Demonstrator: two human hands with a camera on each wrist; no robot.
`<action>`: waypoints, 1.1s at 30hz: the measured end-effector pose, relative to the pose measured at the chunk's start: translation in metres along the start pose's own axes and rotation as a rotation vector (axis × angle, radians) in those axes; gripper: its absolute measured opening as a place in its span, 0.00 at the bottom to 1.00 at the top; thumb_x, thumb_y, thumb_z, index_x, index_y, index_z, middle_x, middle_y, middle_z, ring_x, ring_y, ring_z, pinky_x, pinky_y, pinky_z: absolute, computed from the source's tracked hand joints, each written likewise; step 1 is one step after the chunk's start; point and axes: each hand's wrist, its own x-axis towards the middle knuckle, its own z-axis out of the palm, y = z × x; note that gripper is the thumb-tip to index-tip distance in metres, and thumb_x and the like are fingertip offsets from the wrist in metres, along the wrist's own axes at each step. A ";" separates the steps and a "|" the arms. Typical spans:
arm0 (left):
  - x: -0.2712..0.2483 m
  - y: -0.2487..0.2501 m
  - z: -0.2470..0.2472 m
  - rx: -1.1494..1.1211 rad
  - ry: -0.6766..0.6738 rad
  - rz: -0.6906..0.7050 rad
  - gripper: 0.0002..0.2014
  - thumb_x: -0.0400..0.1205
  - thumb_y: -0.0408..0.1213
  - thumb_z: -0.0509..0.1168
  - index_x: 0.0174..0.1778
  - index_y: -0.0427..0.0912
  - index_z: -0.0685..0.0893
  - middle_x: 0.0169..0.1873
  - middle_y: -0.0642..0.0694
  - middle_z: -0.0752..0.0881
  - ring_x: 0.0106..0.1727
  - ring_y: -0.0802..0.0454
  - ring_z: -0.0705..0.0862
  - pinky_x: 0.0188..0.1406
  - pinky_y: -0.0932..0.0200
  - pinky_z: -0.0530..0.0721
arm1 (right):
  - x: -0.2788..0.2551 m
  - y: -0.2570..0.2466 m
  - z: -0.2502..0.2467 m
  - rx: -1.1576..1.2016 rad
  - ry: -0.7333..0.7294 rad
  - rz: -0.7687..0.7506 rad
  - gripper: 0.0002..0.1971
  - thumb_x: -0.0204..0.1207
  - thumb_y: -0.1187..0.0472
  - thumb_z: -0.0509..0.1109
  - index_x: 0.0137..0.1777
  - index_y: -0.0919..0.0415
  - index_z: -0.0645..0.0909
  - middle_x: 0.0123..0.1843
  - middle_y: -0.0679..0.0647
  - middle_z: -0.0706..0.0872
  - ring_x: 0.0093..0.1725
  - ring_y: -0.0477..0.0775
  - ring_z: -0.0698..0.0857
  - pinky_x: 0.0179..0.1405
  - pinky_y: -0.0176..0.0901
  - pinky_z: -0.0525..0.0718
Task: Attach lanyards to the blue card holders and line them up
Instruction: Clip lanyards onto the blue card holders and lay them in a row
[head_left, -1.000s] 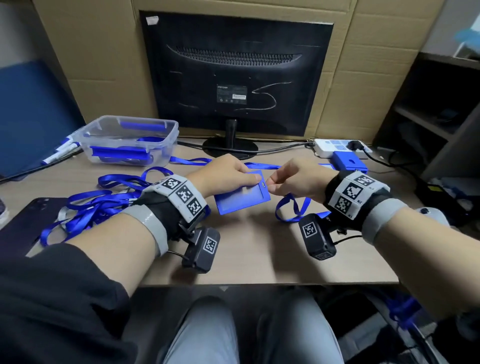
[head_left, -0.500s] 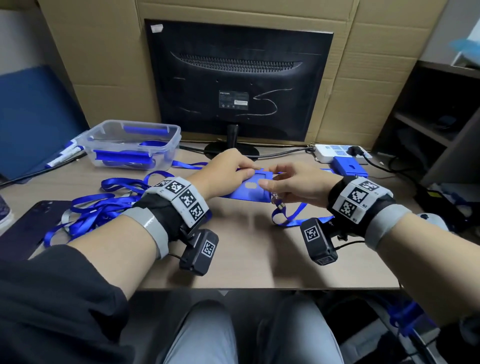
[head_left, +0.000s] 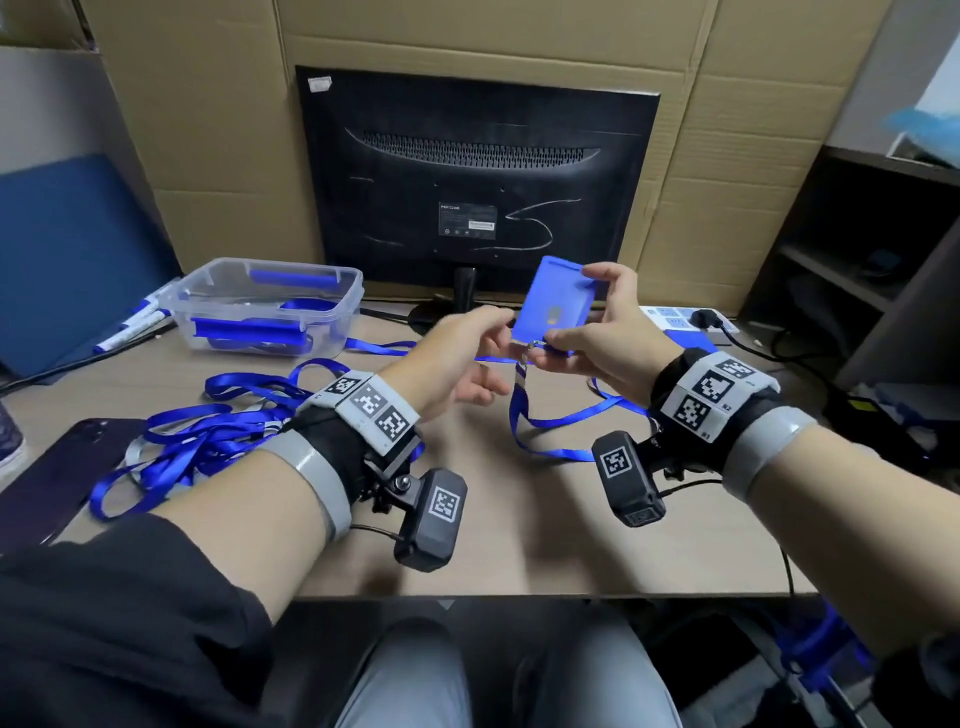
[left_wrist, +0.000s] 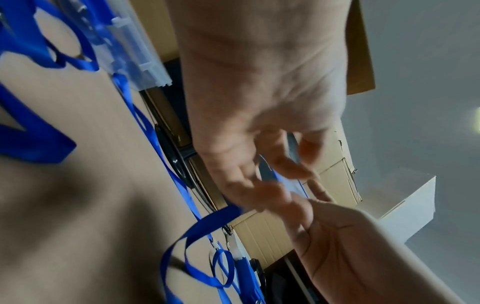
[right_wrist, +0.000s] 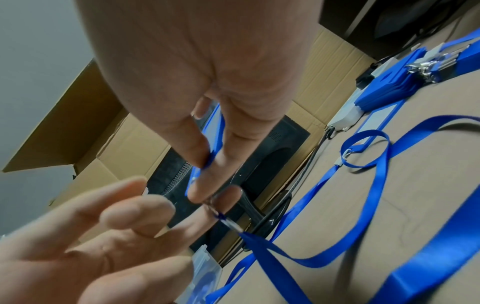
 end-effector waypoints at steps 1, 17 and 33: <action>-0.003 -0.001 0.003 0.003 -0.114 -0.008 0.16 0.88 0.47 0.63 0.39 0.42 0.81 0.54 0.42 0.90 0.27 0.44 0.86 0.27 0.60 0.76 | 0.000 0.002 -0.001 -0.010 -0.004 -0.040 0.32 0.78 0.83 0.68 0.73 0.53 0.67 0.58 0.66 0.80 0.37 0.66 0.91 0.46 0.60 0.94; 0.025 -0.022 0.007 0.688 0.392 0.027 0.14 0.86 0.47 0.64 0.56 0.41 0.70 0.87 0.45 0.49 0.79 0.34 0.68 0.70 0.47 0.72 | 0.025 0.018 -0.030 -0.187 0.487 -0.292 0.26 0.80 0.71 0.68 0.78 0.56 0.74 0.57 0.41 0.83 0.39 0.48 0.81 0.48 0.37 0.88; 0.108 -0.037 -0.020 0.906 0.561 -0.080 0.15 0.75 0.38 0.66 0.58 0.45 0.76 0.87 0.39 0.51 0.84 0.29 0.54 0.81 0.36 0.60 | 0.121 0.131 -0.105 -0.265 0.631 0.255 0.29 0.55 0.60 0.75 0.59 0.42 0.78 0.58 0.52 0.85 0.57 0.60 0.90 0.61 0.57 0.91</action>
